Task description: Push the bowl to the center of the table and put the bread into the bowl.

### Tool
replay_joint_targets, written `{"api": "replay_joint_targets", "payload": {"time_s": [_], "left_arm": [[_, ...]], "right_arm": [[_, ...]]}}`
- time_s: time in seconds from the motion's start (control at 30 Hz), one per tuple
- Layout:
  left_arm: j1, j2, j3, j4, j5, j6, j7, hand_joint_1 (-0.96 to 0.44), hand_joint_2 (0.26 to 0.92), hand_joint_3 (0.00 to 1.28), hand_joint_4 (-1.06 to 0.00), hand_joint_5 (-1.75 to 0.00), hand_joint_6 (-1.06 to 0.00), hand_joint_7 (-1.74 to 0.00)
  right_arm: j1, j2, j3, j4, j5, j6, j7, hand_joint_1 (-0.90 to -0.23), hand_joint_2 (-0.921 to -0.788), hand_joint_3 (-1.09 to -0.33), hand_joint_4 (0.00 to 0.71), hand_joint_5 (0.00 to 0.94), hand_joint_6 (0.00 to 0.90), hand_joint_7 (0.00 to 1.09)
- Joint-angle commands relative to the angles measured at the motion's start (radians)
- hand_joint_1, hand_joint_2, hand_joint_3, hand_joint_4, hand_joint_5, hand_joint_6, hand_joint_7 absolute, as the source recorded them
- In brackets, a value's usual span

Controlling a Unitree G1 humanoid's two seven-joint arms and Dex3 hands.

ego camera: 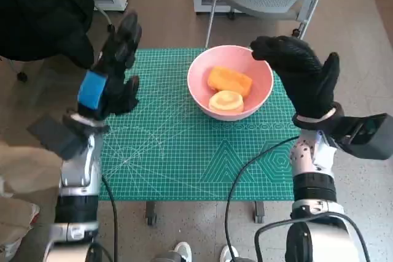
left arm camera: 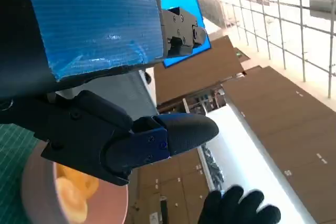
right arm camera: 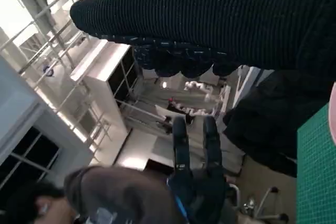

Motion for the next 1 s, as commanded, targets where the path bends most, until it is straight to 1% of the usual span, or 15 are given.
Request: {"api": "replay_joint_targets", "payload": {"time_s": [0.03, 0.17, 0.47, 0.73, 1.0], "left_arm": [[0.033, -0.009, -0.004, -0.042, -0.006, 0.019, 0.008, -0.76, 0.921, 0.7, -0.01, 0.0, -0.1, -0.01], [0.061, -0.02, -0.009, -0.068, -0.007, 0.018, 0.006, -0.77, 0.921, 0.71, -0.01, 0.0, -0.1, -0.01], [0.091, -0.033, -0.023, -0.102, -0.009, 0.011, -0.001, -0.78, 0.921, 0.71, -0.01, 0.0, -0.1, -0.01], [0.112, -0.048, -0.032, -0.118, -0.014, -0.014, -0.011, -0.77, 0.921, 0.7, -0.01, 0.0, -0.1, -0.01], [0.122, -0.062, -0.032, -0.115, -0.023, -0.041, -0.025, -0.76, 0.921, 0.66, -0.01, 0.0, -0.09, -0.01]], "right_arm": [[0.016, 0.003, 0.011, 0.007, -0.032, -0.006, -0.028, -0.653, -0.921, -0.658, 0.174, 0.002, 0.221, 0.03], [0.026, 0.002, 0.019, -0.012, -0.044, -0.005, -0.046, -0.649, -0.921, -0.671, 0.171, 0.001, 0.222, 0.03], [0.039, -0.003, 0.029, -0.035, -0.053, -0.008, -0.059, -0.644, -0.921, -0.68, 0.166, 0.0, 0.223, 0.03], [0.056, -0.007, 0.038, -0.063, -0.055, -0.017, -0.071, -0.642, -0.921, -0.692, 0.166, 0.0, 0.223, 0.03], [0.076, -0.007, 0.05, -0.105, -0.057, -0.016, -0.085, -0.637, -0.921, -0.703, 0.165, 0.0, 0.221, 0.02]]}}
